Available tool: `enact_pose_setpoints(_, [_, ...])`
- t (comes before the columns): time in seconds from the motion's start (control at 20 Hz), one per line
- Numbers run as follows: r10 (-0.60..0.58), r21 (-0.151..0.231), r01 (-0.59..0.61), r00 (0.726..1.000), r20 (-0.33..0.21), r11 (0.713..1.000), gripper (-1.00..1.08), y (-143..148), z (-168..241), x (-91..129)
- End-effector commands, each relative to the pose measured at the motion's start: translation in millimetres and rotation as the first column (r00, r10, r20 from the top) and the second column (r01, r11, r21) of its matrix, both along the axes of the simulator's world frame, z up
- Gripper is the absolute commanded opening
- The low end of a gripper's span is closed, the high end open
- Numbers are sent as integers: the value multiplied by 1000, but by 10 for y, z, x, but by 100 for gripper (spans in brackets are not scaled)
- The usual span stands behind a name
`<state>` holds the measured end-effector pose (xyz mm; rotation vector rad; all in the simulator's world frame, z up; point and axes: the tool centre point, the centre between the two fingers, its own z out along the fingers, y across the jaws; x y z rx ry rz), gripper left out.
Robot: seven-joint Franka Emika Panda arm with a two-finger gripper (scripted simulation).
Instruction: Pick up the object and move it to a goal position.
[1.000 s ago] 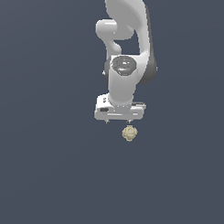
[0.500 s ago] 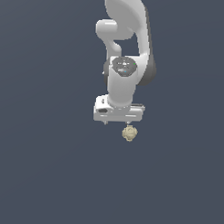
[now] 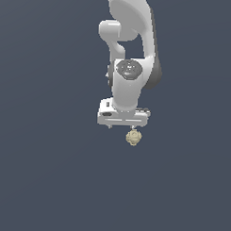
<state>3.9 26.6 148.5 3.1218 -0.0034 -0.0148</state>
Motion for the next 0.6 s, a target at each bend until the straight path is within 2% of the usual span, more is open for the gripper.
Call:
enact_pose_setpoints(0.0, [-27, 1, 27, 1000, 1, 1000, 100, 31, -24, -3])
enact_pose_setpoints(0.3, [-125, 5, 125, 992, 3, 992, 100, 138, -106, -16])
enact_pose_setpoints(0.55, [-238, 9, 238, 971, 5, 971, 100, 257, -200, -33])
